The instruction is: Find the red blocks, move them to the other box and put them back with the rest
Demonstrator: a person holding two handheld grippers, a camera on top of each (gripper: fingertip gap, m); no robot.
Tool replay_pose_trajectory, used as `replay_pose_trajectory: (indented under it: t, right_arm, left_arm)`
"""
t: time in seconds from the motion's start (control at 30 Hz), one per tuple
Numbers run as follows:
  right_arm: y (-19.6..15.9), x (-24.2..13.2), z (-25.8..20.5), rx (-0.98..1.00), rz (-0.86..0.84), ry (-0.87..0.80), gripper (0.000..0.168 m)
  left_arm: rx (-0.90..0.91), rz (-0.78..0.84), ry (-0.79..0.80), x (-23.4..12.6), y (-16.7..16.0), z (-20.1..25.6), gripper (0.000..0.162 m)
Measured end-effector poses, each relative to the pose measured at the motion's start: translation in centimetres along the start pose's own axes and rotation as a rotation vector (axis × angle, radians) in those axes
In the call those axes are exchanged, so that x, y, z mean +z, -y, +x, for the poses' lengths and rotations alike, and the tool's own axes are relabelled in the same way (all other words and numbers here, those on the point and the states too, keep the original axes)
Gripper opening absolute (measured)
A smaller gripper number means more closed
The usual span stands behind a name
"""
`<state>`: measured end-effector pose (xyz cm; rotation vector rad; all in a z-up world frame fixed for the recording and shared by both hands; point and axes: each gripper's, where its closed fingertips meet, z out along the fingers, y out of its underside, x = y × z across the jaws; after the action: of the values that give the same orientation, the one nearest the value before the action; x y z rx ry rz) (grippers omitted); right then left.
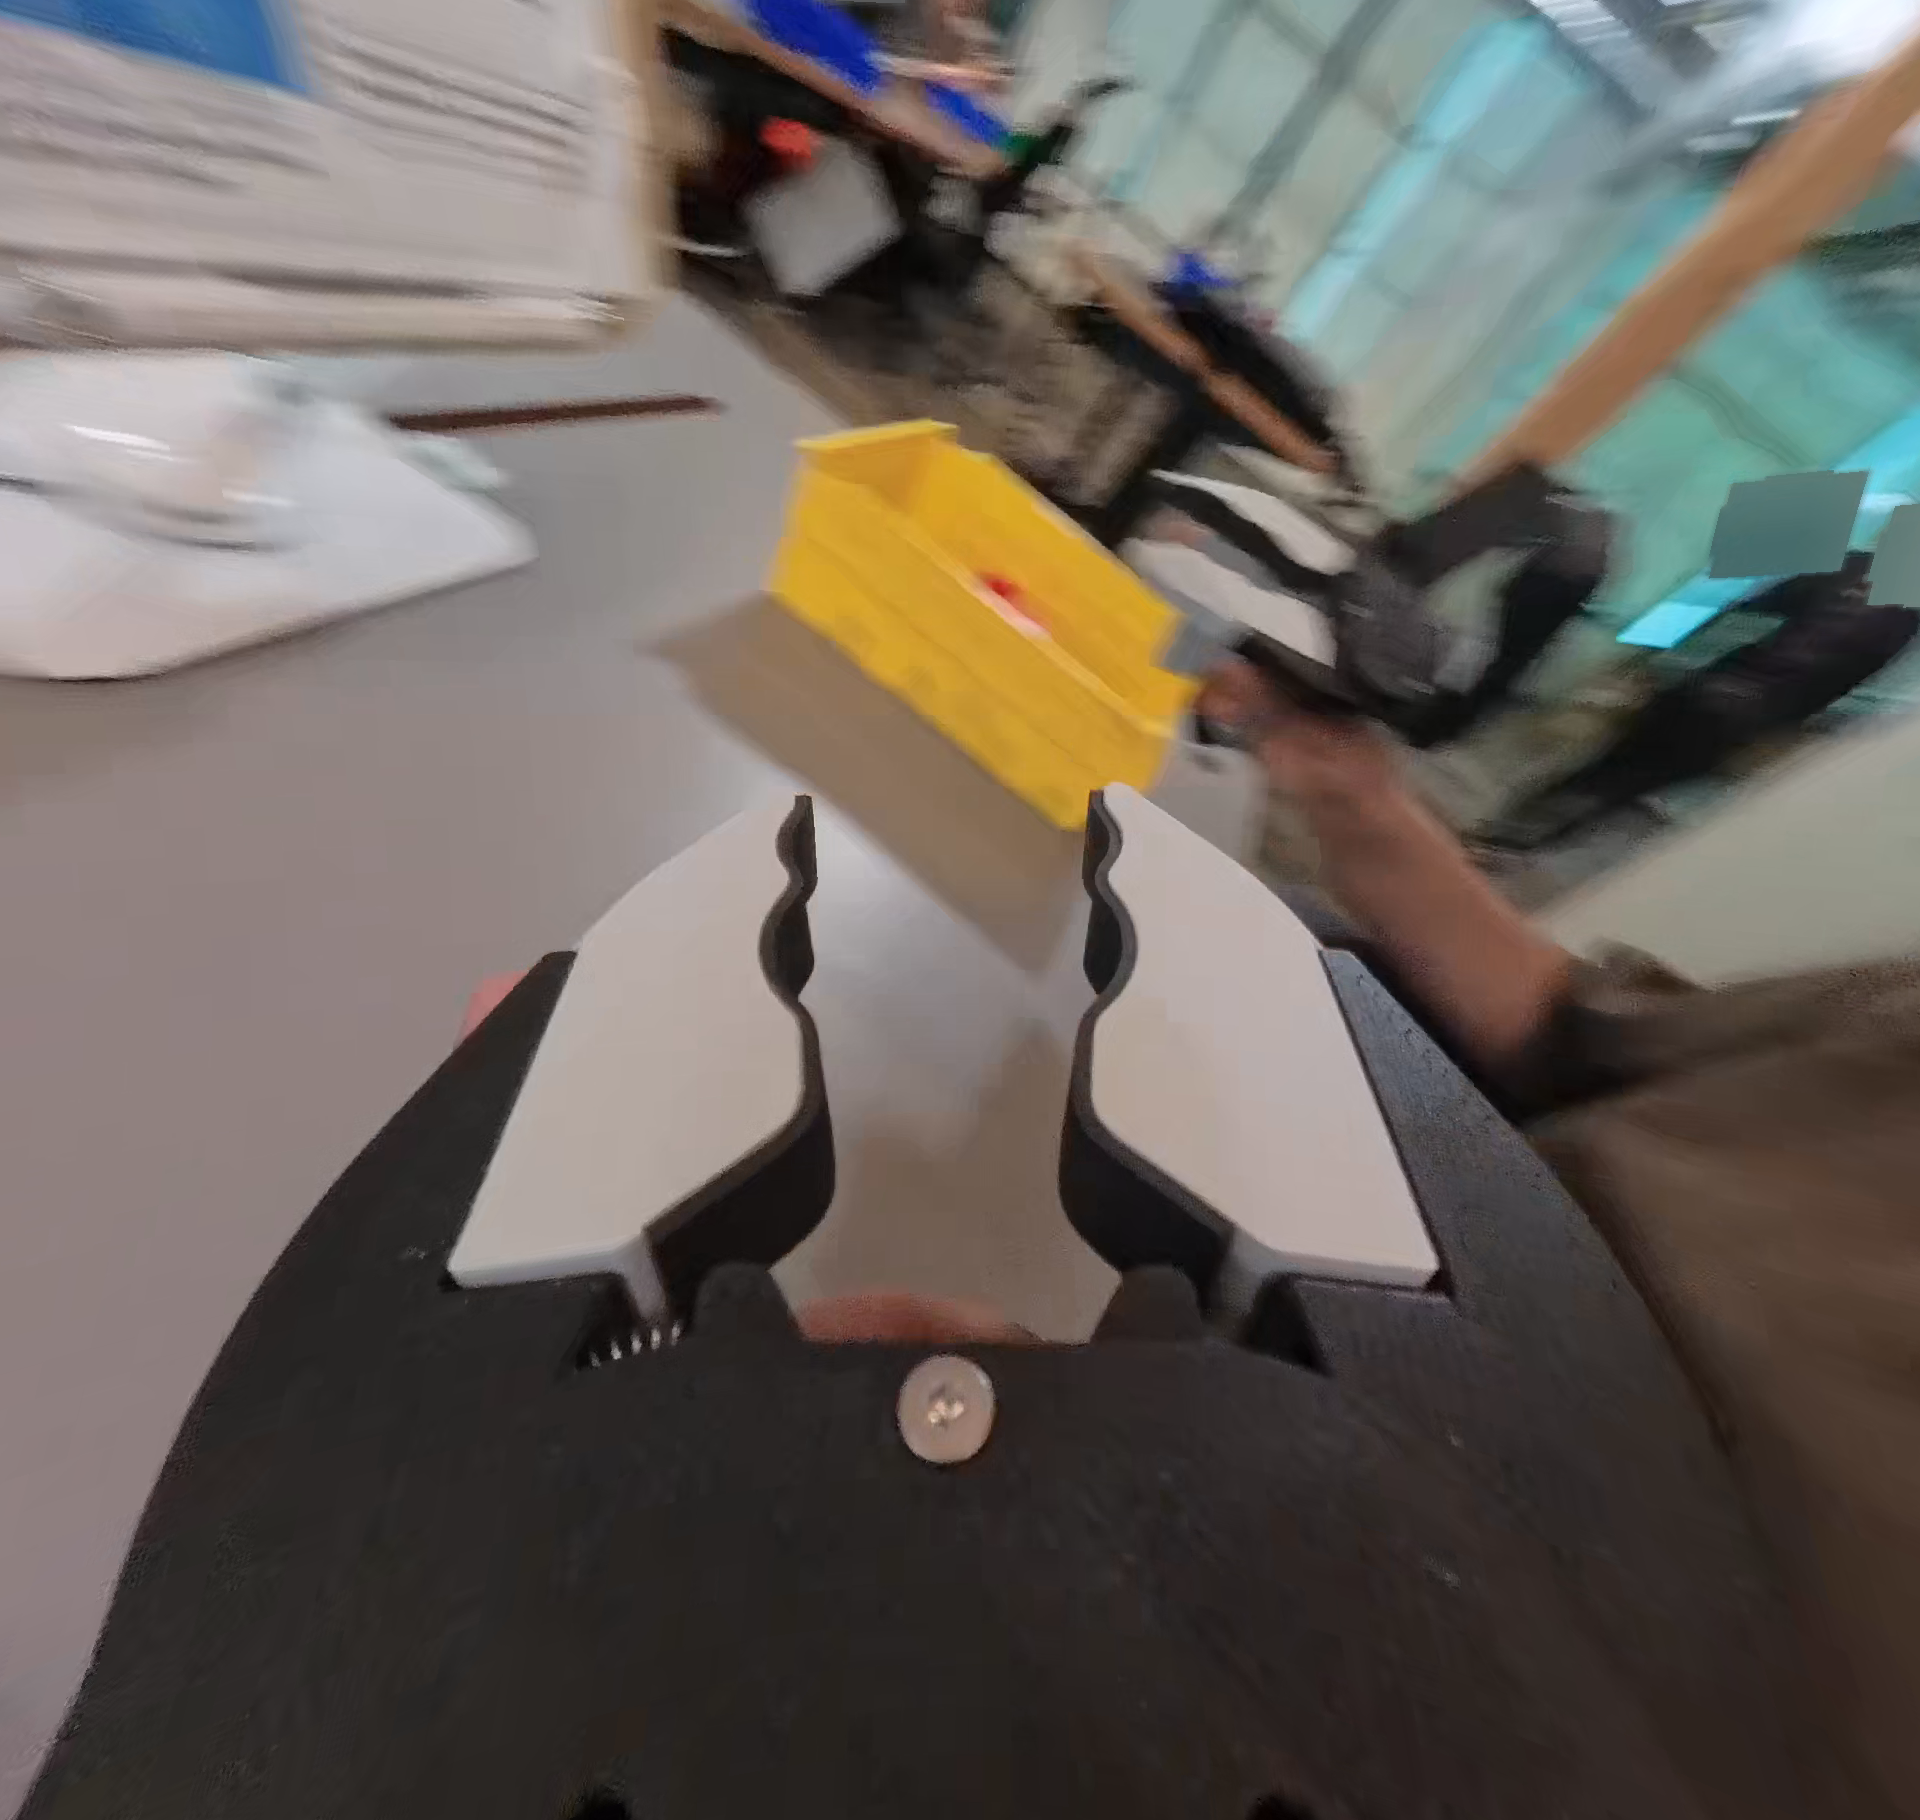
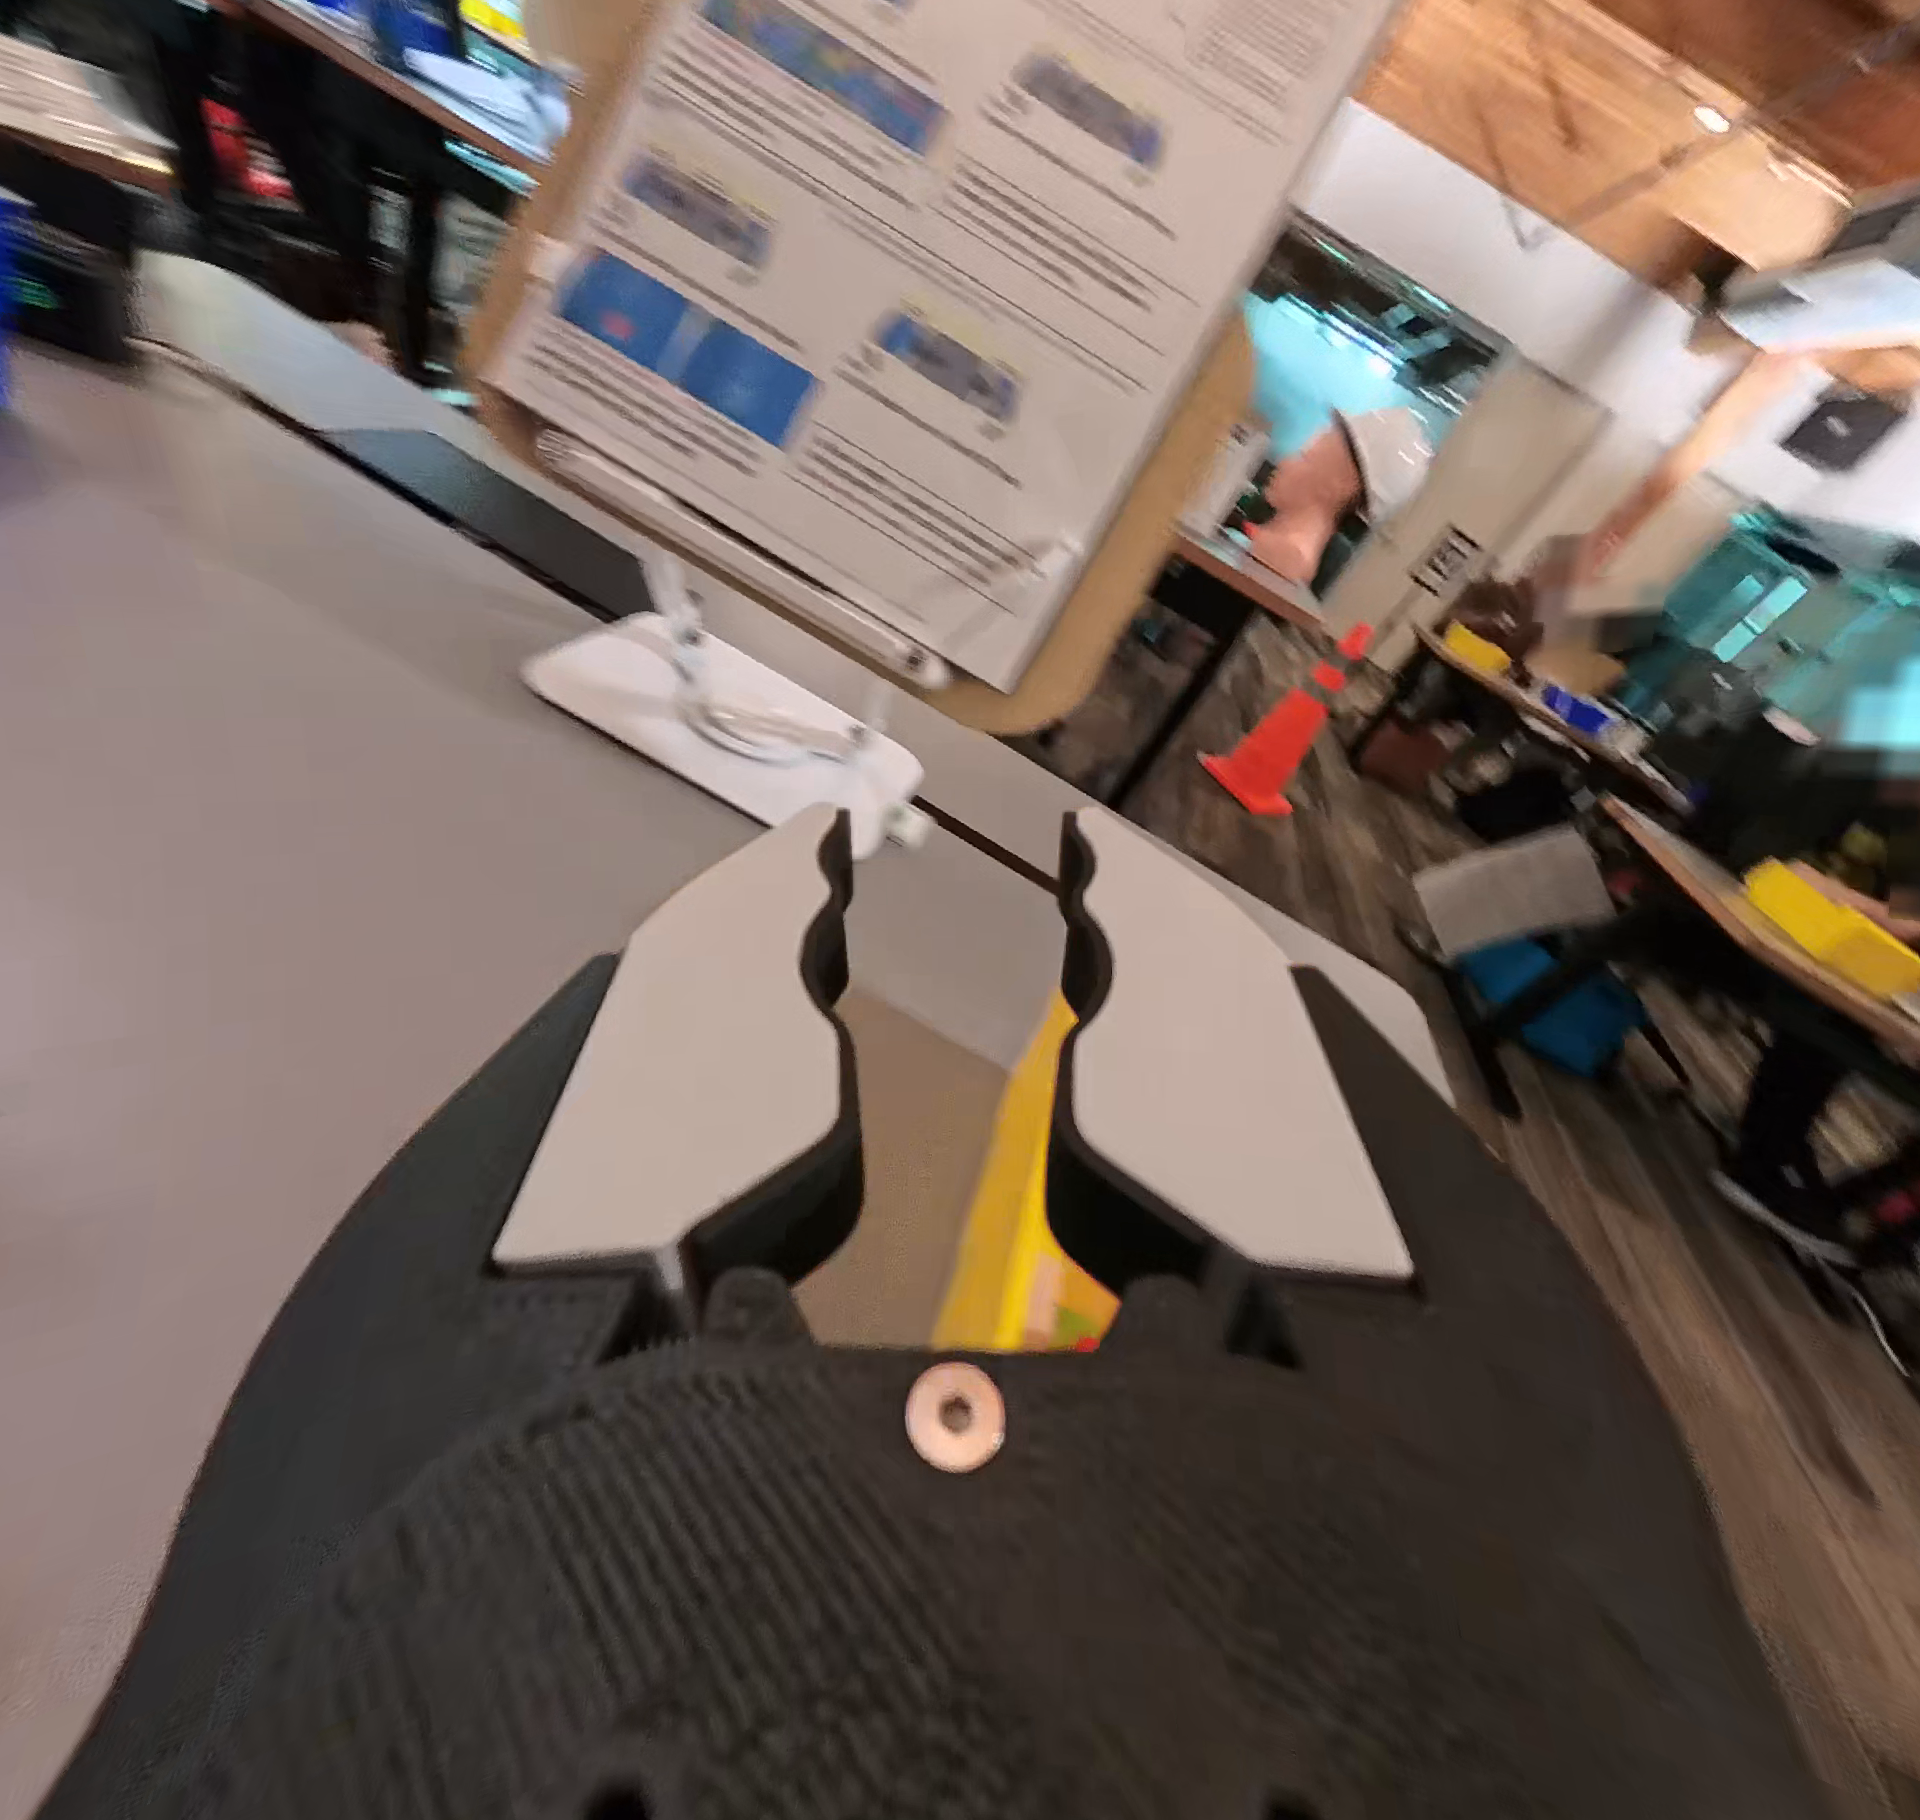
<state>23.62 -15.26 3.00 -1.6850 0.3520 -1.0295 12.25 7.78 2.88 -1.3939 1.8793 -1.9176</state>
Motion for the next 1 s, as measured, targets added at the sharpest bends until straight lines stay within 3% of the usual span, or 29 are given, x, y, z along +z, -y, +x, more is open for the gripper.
replay_pose_trajectory:
  t: [0.13, 0.2, 0.27, 0.4, 0.57, 0.63, 0.73, 0.97, 1.0]
  right_arm:
    - [1.3, 0.4, -7.4, -0.045, 0.032, 0.201, 0.039]
    - [1.0, 0.5, -10.3, -0.095, 0.026, 0.267, 0.039]
    - [0.0, 0.8, -12.1, -0.166, -0.016, 0.286, 0.037]
    - [-1.1, 1.3, -13.8, -0.195, -0.062, 0.317, 0.034]
    - [-1.7, 1.3, -14.0, -0.160, -0.079, 0.338, 0.034]
    - [-2.0, 1.4, -13.7, -0.189, -0.091, 0.324, 0.033]
    - [-2.2, 1.4, -13.3, -0.227, -0.092, 0.305, 0.032]
    - [-2.0, 1.3, -13.0, -0.260, -0.081, 0.288, 0.032]
    - [-2.0, 1.2, -13.0, -0.266, -0.079, 0.284, 0.032]
  left_arm:
    - [0.040, -0.011, 0.671, -9.9, 3.1, -8.4, 0.049]
    - [0.076, -0.062, 0.891, -15.2, 3.1, -11.0, 0.054]
    - [0.051, -0.221, 1.058, -19.9, 0.7, -13.6, 0.057]
    - [-0.153, -0.487, 1.105, -24.4, -6.7, -17.9, 0.060]
    - [-0.288, -0.728, 1.109, -26.5, -13.4, -20.7, 0.058]
    - [-0.315, -0.821, 1.090, -27.1, -15.4, -20.6, 0.050]
    - [-0.345, -0.887, 1.072, -27.5, -16.7, -20.3, 0.036]
    - [-0.398, -0.822, 1.093, -27.9, -16.5, -21.1, 0.036]
    - [-0.402, -0.814, 1.068, -27.6, -16.6, -21.0, 0.023]
